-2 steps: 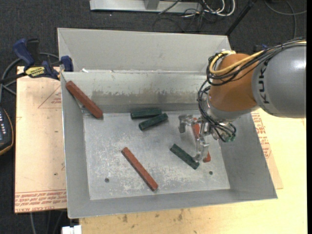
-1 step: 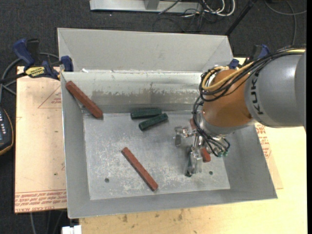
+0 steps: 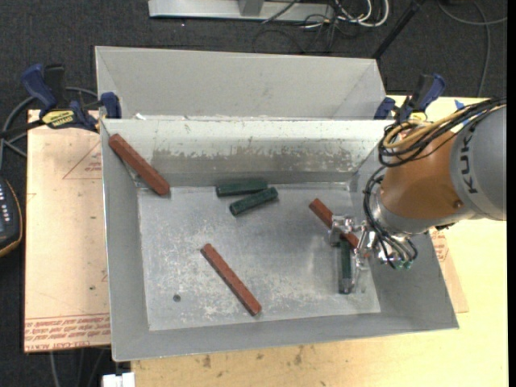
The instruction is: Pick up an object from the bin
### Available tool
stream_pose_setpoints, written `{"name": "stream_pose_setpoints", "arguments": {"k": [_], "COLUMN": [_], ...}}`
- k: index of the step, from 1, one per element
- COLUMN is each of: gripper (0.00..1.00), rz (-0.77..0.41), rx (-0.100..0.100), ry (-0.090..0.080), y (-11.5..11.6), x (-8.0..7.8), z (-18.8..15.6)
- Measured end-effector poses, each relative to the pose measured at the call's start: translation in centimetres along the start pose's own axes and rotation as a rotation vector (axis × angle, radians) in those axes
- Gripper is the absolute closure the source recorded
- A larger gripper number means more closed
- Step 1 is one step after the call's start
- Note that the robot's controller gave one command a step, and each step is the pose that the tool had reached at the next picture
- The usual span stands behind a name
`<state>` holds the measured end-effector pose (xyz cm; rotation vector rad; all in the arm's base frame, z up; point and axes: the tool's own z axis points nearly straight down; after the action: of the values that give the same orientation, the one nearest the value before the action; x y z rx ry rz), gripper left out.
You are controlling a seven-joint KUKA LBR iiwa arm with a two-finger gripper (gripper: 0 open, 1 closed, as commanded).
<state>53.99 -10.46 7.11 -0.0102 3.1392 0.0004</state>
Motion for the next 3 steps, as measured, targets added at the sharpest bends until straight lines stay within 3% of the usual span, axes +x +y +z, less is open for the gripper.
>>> {"name": "stream_pose_setpoints", "arguments": {"k": [1, 2, 3], "gripper": [0.00, 0.00, 0.00], "rz": [-0.122, -0.579, -1.073], "rx": [-0.001, -0.005, -0.005], "ry": [-0.003, 0.002, -0.002], "y": [-4.4, -3.1, -0.7], "x": [-7.4, 1.2, -2.4], "z": [0.1, 0.1, -0.5]}}
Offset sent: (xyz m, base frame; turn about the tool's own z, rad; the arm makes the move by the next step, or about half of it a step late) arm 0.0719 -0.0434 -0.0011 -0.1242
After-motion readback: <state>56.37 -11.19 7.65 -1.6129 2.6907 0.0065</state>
